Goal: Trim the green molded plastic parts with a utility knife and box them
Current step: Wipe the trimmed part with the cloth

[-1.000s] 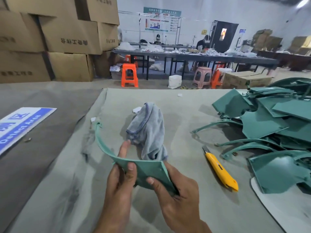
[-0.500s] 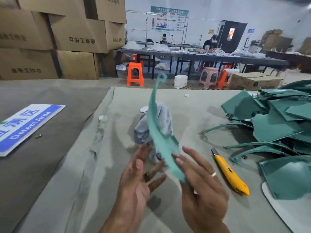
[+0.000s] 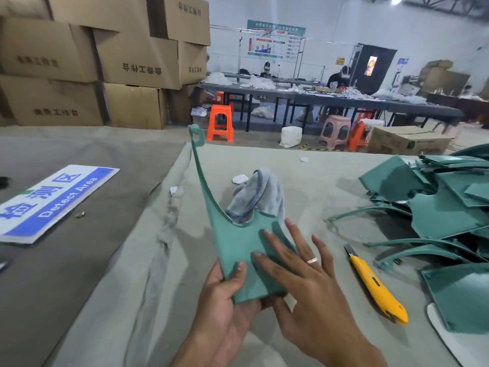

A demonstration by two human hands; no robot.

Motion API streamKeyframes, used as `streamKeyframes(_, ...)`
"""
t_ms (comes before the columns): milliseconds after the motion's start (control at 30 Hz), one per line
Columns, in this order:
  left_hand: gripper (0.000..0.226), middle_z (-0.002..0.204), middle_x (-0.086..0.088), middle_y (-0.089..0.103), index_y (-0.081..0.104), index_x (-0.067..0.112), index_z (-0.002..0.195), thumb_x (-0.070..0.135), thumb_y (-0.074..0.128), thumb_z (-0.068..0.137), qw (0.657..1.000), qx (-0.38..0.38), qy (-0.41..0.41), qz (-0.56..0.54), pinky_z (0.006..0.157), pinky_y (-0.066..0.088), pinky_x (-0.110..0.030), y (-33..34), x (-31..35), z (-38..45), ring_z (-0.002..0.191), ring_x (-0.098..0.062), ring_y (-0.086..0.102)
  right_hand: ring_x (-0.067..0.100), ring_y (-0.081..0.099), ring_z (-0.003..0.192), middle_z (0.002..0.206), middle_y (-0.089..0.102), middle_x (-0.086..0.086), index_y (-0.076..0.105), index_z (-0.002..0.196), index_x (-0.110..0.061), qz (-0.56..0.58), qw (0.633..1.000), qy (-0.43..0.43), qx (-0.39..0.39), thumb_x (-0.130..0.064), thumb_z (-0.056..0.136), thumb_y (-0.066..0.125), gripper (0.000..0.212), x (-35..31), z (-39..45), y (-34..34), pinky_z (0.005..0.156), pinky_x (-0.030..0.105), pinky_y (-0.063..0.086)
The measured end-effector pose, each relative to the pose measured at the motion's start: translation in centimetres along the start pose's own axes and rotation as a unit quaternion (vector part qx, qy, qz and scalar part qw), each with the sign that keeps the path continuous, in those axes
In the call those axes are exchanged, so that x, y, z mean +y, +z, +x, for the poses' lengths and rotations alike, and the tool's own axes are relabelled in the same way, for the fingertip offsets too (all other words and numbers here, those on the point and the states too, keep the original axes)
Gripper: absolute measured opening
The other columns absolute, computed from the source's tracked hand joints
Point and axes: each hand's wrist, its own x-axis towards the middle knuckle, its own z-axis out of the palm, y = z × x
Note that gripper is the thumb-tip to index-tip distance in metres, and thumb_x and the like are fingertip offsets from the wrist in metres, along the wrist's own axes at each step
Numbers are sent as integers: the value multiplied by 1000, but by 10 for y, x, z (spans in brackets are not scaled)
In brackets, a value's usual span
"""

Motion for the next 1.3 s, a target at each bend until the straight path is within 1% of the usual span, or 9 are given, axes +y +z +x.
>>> streamKeyframes(100, 36, 130, -25, 66, 59, 6, 132, 12, 51, 96, 994, 84, 55, -31, 84, 53, -71, -3, 14, 9, 109, -55, 66, 16, 16, 161, 167, 37, -11, 60, 145, -30, 43, 995, 88, 1, -18, 72, 68, 75, 4, 29, 5, 123, 44, 21)
streamKeyframes(233, 31, 126, -19, 70, 55, 7, 134, 12, 44, 105, 978, 174, 111, -35, 78, 59, -62, -10, 21, 13, 108, -47, 69, 28, 28, 157, 164, 42, 3, 50, 154, -19, 28, 973, 229, -15, -32, 89, 68, 68, 26, 85, 17, 120, 51, 36)
streamKeyframes(433, 23, 112, -14, 75, 70, 12, 114, 6, 50, 104, 950, 275, 146, 9, 65, 62, -47, -16, 28, 11, 89, -37, 76, 40, 18, 158, 174, 9, 11, -16, 160, -45, 81, 932, 346, -78, -82, 79, 64, 121, 53, 145, 66, 117, 59, 35)
streamKeyframes(567, 20, 107, -12, 77, 69, 11, 116, 13, 53, 103, 950, 272, 149, 33, 58, 61, -43, -15, 29, 10, 87, -34, 77, 45, 52, 131, 157, 35, 15, 3, 156, -55, 165, 908, 371, -101, -66, 74, 72, 108, 54, 141, 97, 94, 53, 49)
streamKeyframes(767, 24, 107, -11, 78, 68, 15, 116, 27, 51, 104, 953, 264, 144, 27, 54, 61, -41, -20, 28, 12, 86, -32, 77, 31, 61, 123, 139, 63, 4, 47, 148, -27, 240, 830, 449, 228, -33, 77, 83, 79, 65, 132, 84, 93, 28, 45)
streamKeyframes(933, 25, 112, -4, 76, 68, 27, 119, 26, 45, 107, 957, 233, 156, 75, 65, 62, -46, -19, 24, 10, 96, -31, 75, 6, 60, 124, 138, 60, -15, 52, 144, -21, 279, 829, 233, 425, -22, 78, 75, 71, 28, 100, 23, 97, 16, 47)
streamKeyframes(1067, 27, 114, -6, 76, 67, 24, 125, 24, 49, 105, 961, 215, 126, 122, 68, 62, -47, -16, 15, 14, 95, -29, 75, 2, 60, 123, 138, 57, -23, 52, 140, -17, 304, 905, 101, 281, -25, 71, 68, 72, -12, 70, 13, 97, 21, 50)
streamKeyframes(1167, 28, 99, -13, 78, 75, 26, 110, 15, 50, 104, 965, 203, 102, 134, 59, 58, -35, -11, 15, 13, 75, -24, 74, 20, 63, 118, 135, 60, -3, 50, 137, -23, 326, 932, 101, 123, -32, 69, 78, 74, -33, 67, 23, 93, 44, 54)
streamKeyframes(1300, 40, 105, -12, 77, 76, 29, 102, 9, 41, 106, 975, 175, 95, 99, 63, 58, -39, -14, 15, 5, 78, -22, 75, 19, 62, 102, 118, 62, -9, 53, 119, -26, 283, 949, 118, 71, -32, 66, 74, 58, -42, 73, 15, 82, 45, 55)
